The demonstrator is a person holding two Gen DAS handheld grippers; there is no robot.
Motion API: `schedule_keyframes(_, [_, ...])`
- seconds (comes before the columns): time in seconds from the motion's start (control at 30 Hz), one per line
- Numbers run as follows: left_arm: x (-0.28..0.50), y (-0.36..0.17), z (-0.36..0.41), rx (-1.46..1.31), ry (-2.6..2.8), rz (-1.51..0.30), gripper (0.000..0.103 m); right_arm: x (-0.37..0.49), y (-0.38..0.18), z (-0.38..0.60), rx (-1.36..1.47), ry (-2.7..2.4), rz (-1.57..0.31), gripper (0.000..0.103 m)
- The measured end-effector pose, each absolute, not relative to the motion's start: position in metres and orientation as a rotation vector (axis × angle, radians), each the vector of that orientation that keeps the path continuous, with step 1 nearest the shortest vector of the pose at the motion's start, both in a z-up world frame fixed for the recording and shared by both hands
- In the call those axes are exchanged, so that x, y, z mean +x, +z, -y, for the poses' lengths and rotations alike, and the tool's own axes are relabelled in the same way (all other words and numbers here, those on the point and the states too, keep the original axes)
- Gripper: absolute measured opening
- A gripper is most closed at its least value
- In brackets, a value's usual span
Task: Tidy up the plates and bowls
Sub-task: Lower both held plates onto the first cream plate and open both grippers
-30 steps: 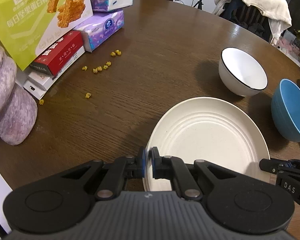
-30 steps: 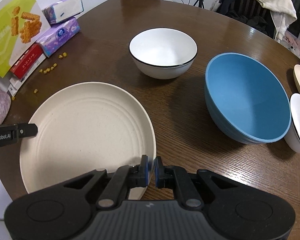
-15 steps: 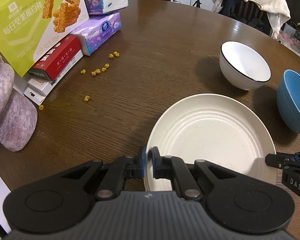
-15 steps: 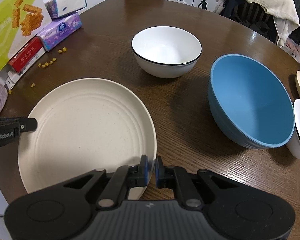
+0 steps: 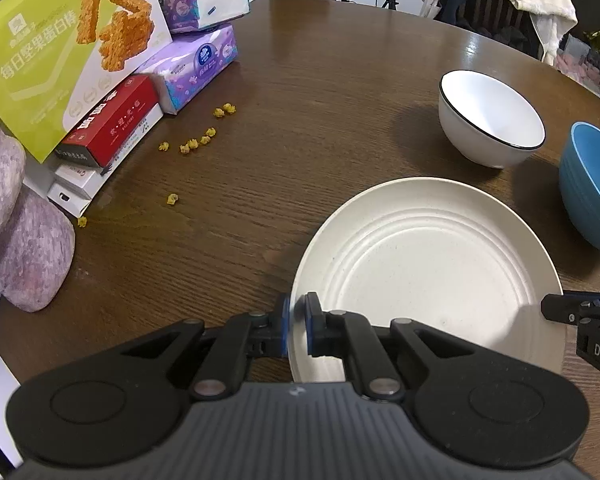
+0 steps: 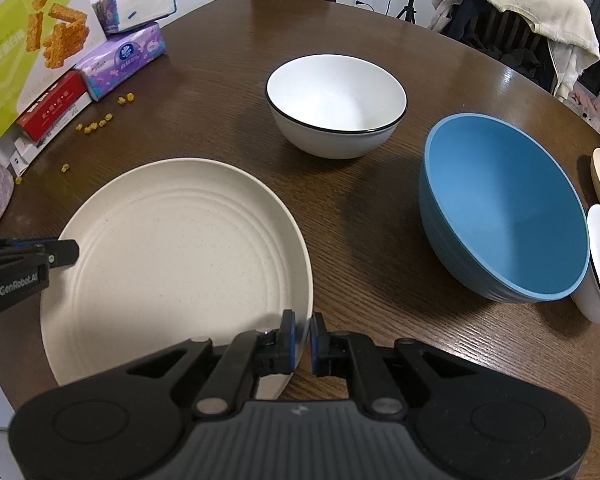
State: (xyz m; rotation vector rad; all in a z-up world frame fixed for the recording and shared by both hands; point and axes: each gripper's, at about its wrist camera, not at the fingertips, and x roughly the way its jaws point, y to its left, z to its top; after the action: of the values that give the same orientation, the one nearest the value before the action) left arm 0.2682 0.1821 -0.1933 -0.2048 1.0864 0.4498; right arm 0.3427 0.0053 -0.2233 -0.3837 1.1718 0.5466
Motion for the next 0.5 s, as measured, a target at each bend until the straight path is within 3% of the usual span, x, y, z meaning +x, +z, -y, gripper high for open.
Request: schedule_keyframes(0.5, [0.272, -0.2, -0.172, -0.109, 0.457, -1.11, 0.009, 0.343, -0.224, -0.007, -0.395, 0.547, -1.17, 0.007])
